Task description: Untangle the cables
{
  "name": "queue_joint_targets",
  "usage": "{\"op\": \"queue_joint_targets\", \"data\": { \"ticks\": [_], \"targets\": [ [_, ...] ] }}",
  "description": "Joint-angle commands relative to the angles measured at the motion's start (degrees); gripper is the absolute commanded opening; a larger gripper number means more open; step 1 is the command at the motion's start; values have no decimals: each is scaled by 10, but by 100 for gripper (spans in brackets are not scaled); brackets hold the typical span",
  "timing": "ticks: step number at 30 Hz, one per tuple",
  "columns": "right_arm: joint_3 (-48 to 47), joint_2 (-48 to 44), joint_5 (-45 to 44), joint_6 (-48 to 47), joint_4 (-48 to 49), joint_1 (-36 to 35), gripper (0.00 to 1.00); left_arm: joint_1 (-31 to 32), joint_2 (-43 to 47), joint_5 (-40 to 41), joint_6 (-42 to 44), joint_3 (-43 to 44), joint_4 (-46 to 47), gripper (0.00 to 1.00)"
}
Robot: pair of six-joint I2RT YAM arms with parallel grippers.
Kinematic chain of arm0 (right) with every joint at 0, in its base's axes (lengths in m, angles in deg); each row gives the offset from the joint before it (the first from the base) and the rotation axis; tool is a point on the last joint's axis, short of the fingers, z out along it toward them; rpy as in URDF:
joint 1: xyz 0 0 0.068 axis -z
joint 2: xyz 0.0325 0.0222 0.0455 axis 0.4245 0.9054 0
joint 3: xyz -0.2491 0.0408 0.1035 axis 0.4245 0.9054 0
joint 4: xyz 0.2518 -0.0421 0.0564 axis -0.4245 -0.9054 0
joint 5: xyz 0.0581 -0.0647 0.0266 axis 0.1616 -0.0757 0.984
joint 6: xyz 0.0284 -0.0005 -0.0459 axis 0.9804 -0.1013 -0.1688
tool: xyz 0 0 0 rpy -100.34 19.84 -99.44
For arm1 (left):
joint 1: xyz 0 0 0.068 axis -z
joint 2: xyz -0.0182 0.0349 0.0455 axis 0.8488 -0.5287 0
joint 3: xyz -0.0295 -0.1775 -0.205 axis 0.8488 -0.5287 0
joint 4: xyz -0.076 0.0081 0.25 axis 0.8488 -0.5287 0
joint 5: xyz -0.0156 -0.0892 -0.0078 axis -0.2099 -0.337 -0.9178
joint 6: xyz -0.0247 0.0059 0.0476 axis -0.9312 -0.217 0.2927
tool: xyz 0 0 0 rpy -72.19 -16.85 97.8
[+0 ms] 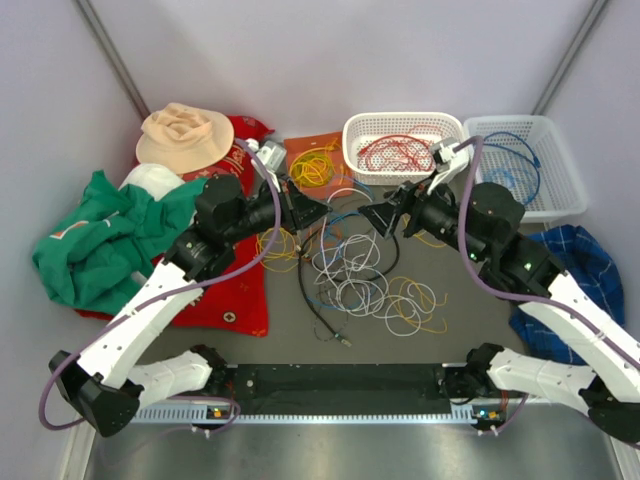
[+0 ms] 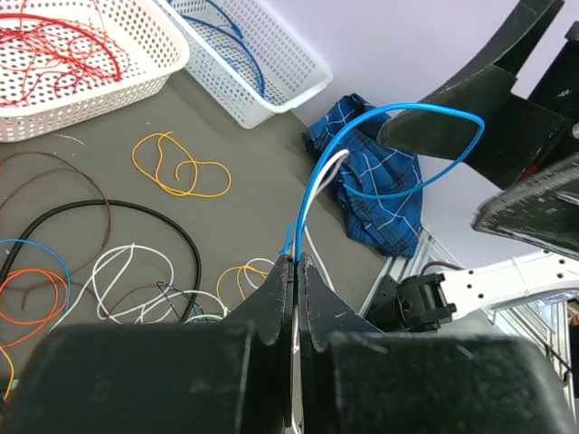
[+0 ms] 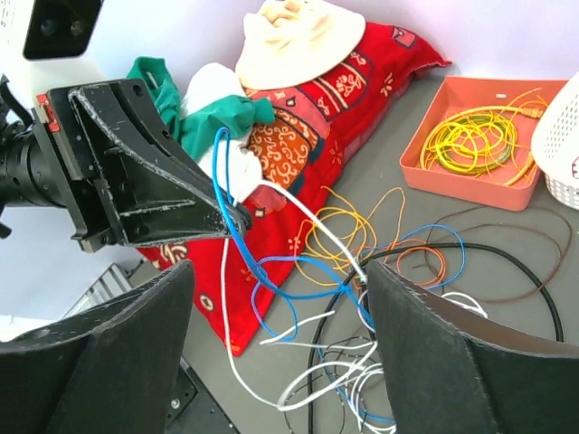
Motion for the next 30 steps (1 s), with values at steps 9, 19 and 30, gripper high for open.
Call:
{"op": "queue_joint_targets", "data": {
  "ticks": [9, 19, 30],
  "targets": [
    [-52, 28, -24, -21, 50, -6, 0, 2, 11, 7, 7, -22, 19, 0],
    [-213, 45, -80, -76, -40, -6, 0, 2, 38, 115, 25, -37, -16, 94],
    [-352, 87, -91, -77, -116, -6, 0, 2, 132, 157, -5, -172, 156, 99]
  ]
}}
